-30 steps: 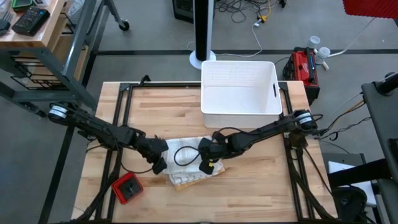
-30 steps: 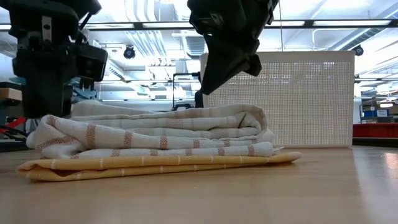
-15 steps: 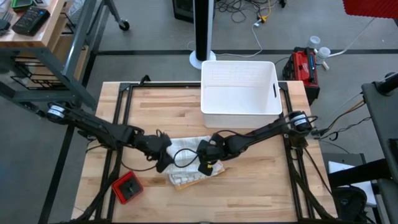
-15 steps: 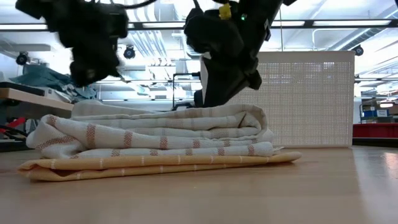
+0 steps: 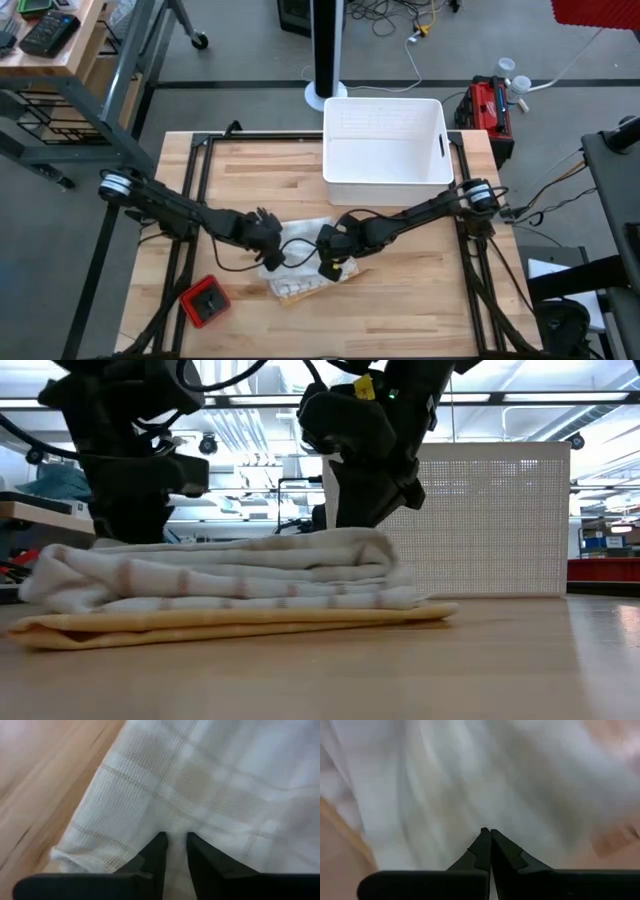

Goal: Fold towel
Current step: Stack the light gray patterned towel on top of the brown patterned towel

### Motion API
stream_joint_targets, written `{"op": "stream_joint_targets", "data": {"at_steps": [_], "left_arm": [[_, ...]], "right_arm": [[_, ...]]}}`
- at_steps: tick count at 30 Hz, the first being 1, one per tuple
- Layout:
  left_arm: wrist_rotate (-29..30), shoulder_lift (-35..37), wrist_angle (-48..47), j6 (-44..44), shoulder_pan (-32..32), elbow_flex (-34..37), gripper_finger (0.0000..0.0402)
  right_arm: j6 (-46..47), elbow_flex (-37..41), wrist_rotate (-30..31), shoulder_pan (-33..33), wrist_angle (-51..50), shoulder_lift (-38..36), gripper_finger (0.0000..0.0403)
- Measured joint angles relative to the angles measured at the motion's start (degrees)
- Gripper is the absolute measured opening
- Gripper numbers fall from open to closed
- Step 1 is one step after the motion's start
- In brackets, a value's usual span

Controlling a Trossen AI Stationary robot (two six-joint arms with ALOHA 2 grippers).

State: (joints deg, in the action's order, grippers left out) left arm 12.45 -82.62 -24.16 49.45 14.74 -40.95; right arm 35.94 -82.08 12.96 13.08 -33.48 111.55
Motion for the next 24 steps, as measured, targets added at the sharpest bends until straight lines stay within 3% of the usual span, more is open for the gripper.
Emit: {"op": "stream_joint_targets", "data": {"at_steps": [5, 13, 20, 24], "left_arm": [[0.3, -2.6, -10.4, 1.1, 0.9, -3.1, 0.0048], [1.6, 3.0, -11.3, -2.8, 1.0, -9.5, 0.0029], [1.9, 2.8, 3.9, -3.7, 2.5, -7.8, 0.0021], [1.1, -0.2, 7.3, -1.9, 2.9, -5.1, 0.0020]], "right_arm": [[0.6, 0.0, -2.4, -0.1, -2.9, 0.0, 0.0000], [2.1, 0.0, -1.6, -0.3, -4.3, 0.0, 0.0000], [2.0, -2.8, 0.6, -0.4, -0.2, -0.9, 0.0000], [0.3, -2.7, -3.0, -0.1, 6.7, 0.4, 0.0000]]}}
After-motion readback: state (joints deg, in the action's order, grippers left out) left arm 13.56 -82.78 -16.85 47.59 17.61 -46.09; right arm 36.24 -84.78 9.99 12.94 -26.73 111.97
